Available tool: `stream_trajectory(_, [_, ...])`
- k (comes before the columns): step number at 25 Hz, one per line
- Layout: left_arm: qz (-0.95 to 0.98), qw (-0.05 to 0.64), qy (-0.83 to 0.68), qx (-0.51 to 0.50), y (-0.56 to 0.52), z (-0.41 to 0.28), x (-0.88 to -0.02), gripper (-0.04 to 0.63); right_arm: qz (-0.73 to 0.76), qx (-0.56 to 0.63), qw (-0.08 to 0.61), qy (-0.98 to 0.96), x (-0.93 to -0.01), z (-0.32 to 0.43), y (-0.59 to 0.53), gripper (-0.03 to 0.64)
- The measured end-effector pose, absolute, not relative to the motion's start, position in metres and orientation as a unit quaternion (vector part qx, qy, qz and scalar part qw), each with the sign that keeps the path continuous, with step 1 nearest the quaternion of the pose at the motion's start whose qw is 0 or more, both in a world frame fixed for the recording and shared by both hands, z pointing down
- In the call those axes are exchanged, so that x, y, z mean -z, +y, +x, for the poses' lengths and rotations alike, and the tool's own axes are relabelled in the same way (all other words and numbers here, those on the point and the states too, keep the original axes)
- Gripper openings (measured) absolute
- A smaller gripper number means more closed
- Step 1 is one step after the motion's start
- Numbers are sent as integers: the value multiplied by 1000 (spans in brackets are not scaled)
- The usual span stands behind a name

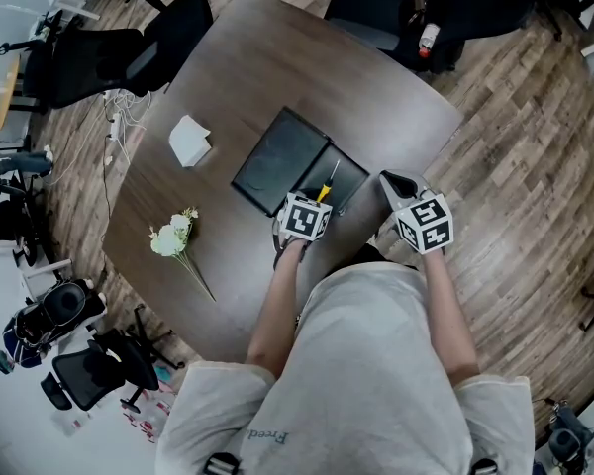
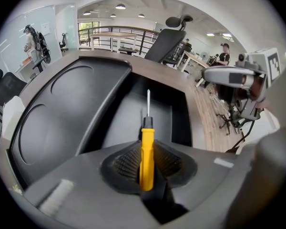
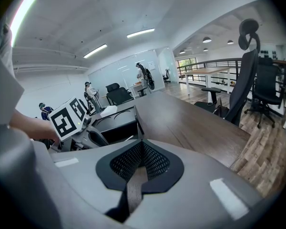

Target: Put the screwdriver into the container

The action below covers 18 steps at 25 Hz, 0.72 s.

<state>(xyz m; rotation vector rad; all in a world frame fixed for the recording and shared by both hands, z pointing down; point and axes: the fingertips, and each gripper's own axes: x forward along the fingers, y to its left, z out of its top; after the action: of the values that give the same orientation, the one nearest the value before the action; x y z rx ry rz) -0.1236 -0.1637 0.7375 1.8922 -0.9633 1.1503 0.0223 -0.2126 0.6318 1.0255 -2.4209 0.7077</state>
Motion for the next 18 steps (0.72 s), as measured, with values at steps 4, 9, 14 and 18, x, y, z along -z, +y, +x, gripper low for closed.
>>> stream_trajectory(4, [725,364,-369,-454,-161,-124,-739,137,371,-254,208,-869,-632,25,-213,2])
stream_trajectory(9, [721,364,-371,-459,-160,-125,-741,137,376,-253,207,-867,-631,30,-212,2])
stream_trajectory(14, [722,367,-367,-458,-159,-126,-743,137,382,-255,209,-864,-632,34,-209,2])
stream_trajectory(18, [718,370,-371,-458,-158,-127,-744,137,386,-255,207,-862,-631,38,-206,2])
